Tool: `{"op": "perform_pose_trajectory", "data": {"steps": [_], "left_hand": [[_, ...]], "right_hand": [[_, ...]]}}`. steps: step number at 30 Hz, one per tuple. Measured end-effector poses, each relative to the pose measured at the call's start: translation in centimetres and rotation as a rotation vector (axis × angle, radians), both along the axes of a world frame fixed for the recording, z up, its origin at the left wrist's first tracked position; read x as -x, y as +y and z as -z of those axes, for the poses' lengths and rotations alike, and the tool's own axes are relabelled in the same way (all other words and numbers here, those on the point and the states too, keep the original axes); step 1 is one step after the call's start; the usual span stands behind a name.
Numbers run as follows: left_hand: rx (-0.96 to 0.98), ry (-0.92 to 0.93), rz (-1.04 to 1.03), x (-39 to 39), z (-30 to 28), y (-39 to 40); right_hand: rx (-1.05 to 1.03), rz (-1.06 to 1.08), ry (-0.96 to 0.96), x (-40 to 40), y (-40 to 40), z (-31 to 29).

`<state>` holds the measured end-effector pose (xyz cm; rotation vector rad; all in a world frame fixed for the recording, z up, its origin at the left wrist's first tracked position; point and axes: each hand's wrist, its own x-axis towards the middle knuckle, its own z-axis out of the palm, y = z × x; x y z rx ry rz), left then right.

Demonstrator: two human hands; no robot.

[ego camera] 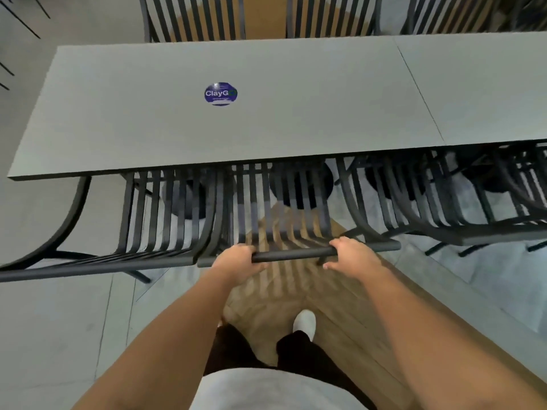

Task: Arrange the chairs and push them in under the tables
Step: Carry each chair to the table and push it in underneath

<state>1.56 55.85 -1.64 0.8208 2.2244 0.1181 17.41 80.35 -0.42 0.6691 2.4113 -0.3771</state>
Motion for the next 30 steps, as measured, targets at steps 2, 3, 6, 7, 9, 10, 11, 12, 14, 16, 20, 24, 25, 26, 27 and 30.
{"op": "perform_pose_trajectory", "data": {"steps": [2, 3, 6, 7, 9, 10, 11, 12, 14, 16, 20, 24, 25, 26, 27, 30], "left_hand": [[0.040, 0.055, -0.016, -0.5, 0.6, 0.5], [0.064, 0.076, -0.020, -0.6, 0.8, 0.7], [0.123, 0.099, -0.035, -0.6, 1.3, 1.2], [0.149, 0.103, -0.027, -0.5, 1.4, 1.4], [0.189, 0.120, -0.012, -0.3, 2.0, 1.7], [0.205, 0.130, -0.003, -0.1, 2.3, 1.8], [0.223, 0.142, 0.009, 0.0, 2.4, 2.0], [0.240, 0.159, 0.026, 0.1, 2.6, 2.1], [0.275, 0.190, 0.057, 0.1, 2.8, 2.3], [0.291, 0.217, 0.065, -0.2, 2.7, 2.6], [0.290, 0.252, 0.043, -1.1, 2.6, 2.8], [0.308, 0.241, 0.048, -2.4, 2.4, 3.2], [0.310, 0.241, 0.051, -3.0, 2.5, 3.3], [0.308, 0.246, 0.053, -3.7, 2.6, 3.5], [0.310, 0.247, 0.053, -4.4, 2.6, 3.8], [0.305, 0.246, 0.052, -6.2, 2.6, 4.9]], "right_hand": [[-0.005, -0.043, -0.017, -0.1, 1.9, 0.6], [-0.008, -0.055, -0.032, -0.1, 2.6, 0.7], [-0.007, -0.077, -0.085, 0.5, 3.9, 1.1], [-0.005, -0.078, -0.101, 0.6, 4.1, 1.3], [-0.017, -0.076, -0.110, 0.7, 4.3, 1.9], [-0.025, -0.075, -0.114, 0.8, 4.3, 2.2], [-0.037, -0.082, -0.117, 0.8, 4.2, 2.4], [-0.049, -0.100, -0.116, 0.7, 4.3, 2.7], [-0.068, -0.133, -0.102, 0.8, 4.4, 3.1], [-0.086, -0.164, -0.096, 0.7, 4.7, 3.2], [-0.132, -0.201, -0.104, 0.3, 4.6, 2.7], [-0.152, -0.239, -0.104, -0.9, 4.7, 2.3], [-0.150, -0.244, -0.107, -1.5, 4.9, 2.3], [-0.152, -0.246, -0.108, -2.2, 5.2, 2.3], [-0.156, -0.249, -0.107, -2.8, 5.5, 2.2], [-0.163, -0.252, -0.096, -4.7, 6.5, 2.2]]}}
